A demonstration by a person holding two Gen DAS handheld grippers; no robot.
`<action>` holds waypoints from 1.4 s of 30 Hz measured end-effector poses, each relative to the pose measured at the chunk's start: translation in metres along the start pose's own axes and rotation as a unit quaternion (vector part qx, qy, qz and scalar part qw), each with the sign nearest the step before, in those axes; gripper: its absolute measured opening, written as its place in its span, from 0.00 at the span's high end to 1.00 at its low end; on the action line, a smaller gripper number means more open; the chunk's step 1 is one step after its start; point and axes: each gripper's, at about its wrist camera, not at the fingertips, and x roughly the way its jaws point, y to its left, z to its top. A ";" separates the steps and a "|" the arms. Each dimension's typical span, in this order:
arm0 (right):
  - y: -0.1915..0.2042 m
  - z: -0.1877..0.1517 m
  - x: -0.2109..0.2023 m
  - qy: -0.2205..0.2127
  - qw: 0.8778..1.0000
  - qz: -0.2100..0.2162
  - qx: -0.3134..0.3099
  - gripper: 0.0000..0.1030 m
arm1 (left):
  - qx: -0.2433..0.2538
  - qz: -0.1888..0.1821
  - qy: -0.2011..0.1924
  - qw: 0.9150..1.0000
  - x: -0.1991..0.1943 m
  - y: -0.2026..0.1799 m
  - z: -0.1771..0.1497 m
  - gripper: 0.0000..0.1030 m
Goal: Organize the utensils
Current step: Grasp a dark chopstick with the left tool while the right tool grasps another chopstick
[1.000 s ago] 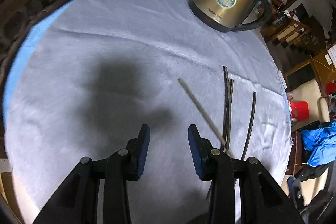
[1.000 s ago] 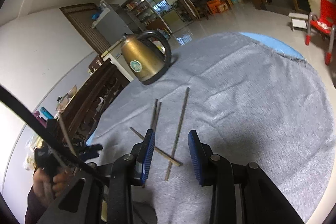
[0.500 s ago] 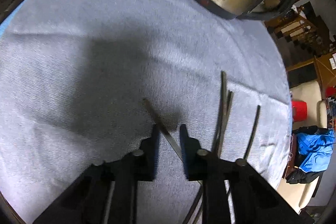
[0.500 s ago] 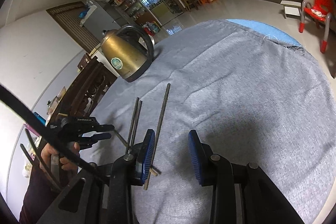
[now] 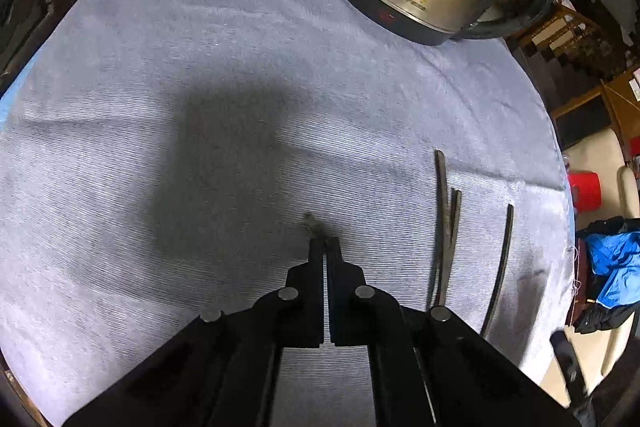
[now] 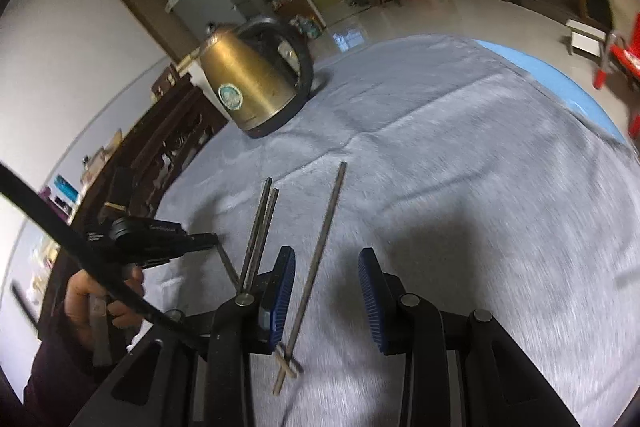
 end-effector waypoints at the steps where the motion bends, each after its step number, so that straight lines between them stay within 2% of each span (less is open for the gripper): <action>1: 0.001 0.005 0.007 0.011 1.000 -0.001 -0.002 0.66 | -0.002 -0.001 0.002 1.000 -0.001 0.003 0.001 0.99; 2: 0.002 0.011 0.015 0.020 1.000 -0.002 -0.001 0.63 | -0.003 -0.003 0.005 1.000 0.000 0.005 0.001 0.99; 3: 0.003 0.021 0.027 0.034 0.999 -0.004 0.002 0.55 | -0.006 -0.007 0.012 1.000 0.000 0.007 0.001 0.99; 5: 0.005 0.035 0.045 0.049 0.999 -0.008 0.006 0.46 | -0.018 -0.015 0.024 0.999 0.000 0.009 0.001 0.98; 7: 0.009 0.047 0.060 0.052 0.999 -0.018 0.001 0.46 | -0.027 -0.032 0.036 0.998 0.001 0.009 0.002 0.94; 11: 0.020 0.067 0.095 0.066 0.995 -0.071 -0.026 0.47 | -0.039 -0.026 0.047 0.998 0.005 0.006 0.005 0.69; 13: 0.022 0.071 0.111 0.082 0.991 -0.099 -0.035 0.52 | -0.042 -0.020 0.046 0.998 0.009 0.000 0.008 0.69; 15: 0.024 0.072 0.125 0.100 0.986 -0.125 -0.046 0.63 | -0.036 -0.017 0.044 0.998 0.012 -0.006 0.010 0.69; 17: 0.023 0.068 0.141 0.129 0.980 -0.143 -0.053 0.70 | -0.036 -0.007 0.037 0.999 0.013 -0.011 0.011 0.70; 18: 0.025 0.067 0.142 0.121 0.979 -0.153 -0.061 0.78 | -0.031 0.001 0.036 0.999 0.013 -0.014 0.011 0.71; 19: 0.028 0.065 0.142 0.118 0.977 -0.163 -0.075 0.80 | -0.023 0.010 0.033 0.999 0.014 -0.017 0.011 0.77; 20: 0.029 0.064 0.142 0.115 0.977 -0.160 -0.079 0.87 | -0.017 0.015 0.033 0.999 0.017 -0.020 0.012 0.87; 21: 0.029 0.063 0.141 0.115 0.978 -0.154 -0.080 0.93 | -0.016 0.014 0.029 0.999 0.018 -0.023 0.013 0.87; 23: 0.030 0.062 0.139 0.115 0.978 -0.150 -0.085 0.93 | -0.021 0.006 0.025 0.999 0.017 -0.019 0.011 0.88; 25: 0.029 0.060 0.131 0.108 0.982 -0.132 -0.082 1.00 | -0.027 0.001 0.013 1.000 0.007 -0.009 0.004 0.88; 28: 0.025 0.058 0.110 0.079 0.987 -0.114 -0.082 1.00 | -0.028 -0.014 -0.009 0.999 -0.012 0.002 -0.007 0.89; 31: 0.024 0.058 0.082 0.049 0.991 -0.093 -0.081 1.00 | -0.010 -0.008 -0.031 0.999 -0.036 -0.001 -0.016 0.90; 33: 0.022 0.060 0.075 0.054 0.992 -0.088 -0.076 1.00 | 0.005 -0.010 -0.049 0.999 -0.052 -0.002 -0.015 0.95; 35: 0.015 0.063 0.069 0.068 0.994 -0.071 -0.049 0.98 | 0.020 -0.005 -0.067 0.998 -0.070 0.002 -0.017 0.95; 37: 0.009 0.066 0.072 0.081 0.994 -0.063 -0.024 0.78 | 0.032 -0.006 -0.076 0.997 -0.087 0.005 -0.015 0.95; 38: 0.006 0.067 0.075 0.087 0.994 -0.062 -0.014 0.55 | 0.036 -0.006 -0.079 0.996 -0.090 0.006 -0.015 0.95; 39: 0.003 0.068 0.076 0.089 0.994 -0.059 -0.004 0.39 | 0.041 -0.004 -0.081 0.996 -0.093 0.006 -0.018 0.95; 41: 0.006 0.071 0.082 0.085 0.995 -0.051 0.003 0.39 | 0.045 0.000 -0.080 0.996 -0.094 0.006 -0.017 0.95; 42: 0.008 0.071 0.085 0.088 0.995 -0.055 -0.003 0.44 | 0.044 -0.001 -0.076 0.996 -0.089 0.006 -0.015 0.95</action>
